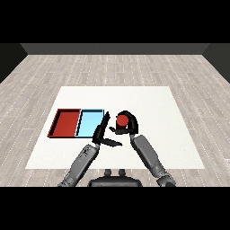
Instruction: Pick the red can and put it in the red box
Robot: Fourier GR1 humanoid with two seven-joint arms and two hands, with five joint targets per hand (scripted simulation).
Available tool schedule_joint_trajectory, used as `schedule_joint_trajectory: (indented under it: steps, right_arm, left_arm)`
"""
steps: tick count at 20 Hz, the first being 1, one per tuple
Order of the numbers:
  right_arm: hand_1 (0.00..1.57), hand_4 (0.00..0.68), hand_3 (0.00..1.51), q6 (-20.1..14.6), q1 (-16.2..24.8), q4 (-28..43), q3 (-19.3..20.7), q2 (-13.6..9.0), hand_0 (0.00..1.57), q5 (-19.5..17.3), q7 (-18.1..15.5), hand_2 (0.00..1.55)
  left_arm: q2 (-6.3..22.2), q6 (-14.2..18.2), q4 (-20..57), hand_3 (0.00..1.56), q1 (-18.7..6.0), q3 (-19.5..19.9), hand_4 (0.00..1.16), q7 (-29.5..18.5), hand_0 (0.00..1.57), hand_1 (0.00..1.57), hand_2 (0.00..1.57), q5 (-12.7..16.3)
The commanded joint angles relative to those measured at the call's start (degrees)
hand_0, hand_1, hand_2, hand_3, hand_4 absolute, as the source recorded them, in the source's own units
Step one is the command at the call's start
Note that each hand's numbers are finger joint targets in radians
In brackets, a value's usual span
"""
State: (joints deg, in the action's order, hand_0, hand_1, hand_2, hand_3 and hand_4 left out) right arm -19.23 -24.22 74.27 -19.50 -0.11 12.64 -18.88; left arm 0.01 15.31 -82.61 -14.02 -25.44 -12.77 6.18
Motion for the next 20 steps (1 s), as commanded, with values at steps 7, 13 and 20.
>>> schedule_joint_trajectory:
  steps: [7,13,20]
  right_arm:
    - [1.43,0.626,1.40,-1.62,-2.15,-1.37,-4.42,0.11,1.43,3.20,-1.83,1.43]
    - [1.45,0.615,1.38,-5.82,-0.06,7.31,-9.35,0.10,1.45,0.92,1.91,1.42]
    - [1.46,0.588,1.39,-10.18,-5.67,-2.33,-14.63,0.10,1.46,9.64,-5.58,1.44]
  left_arm:
    - [-0.01,-0.23,6.91,0.00,-2.84,0.96,0.00,-0.53,0.00,0.00,0.00,-0.25]
    - [0.02,3.55,9.52,0.00,-9.40,-2.23,0.00,1.85,0.00,0.00,0.00,3.56]
    - [0.01,4.48,8.36,0.00,-8.29,-4.19,0.00,1.96,0.00,0.00,0.00,2.27]
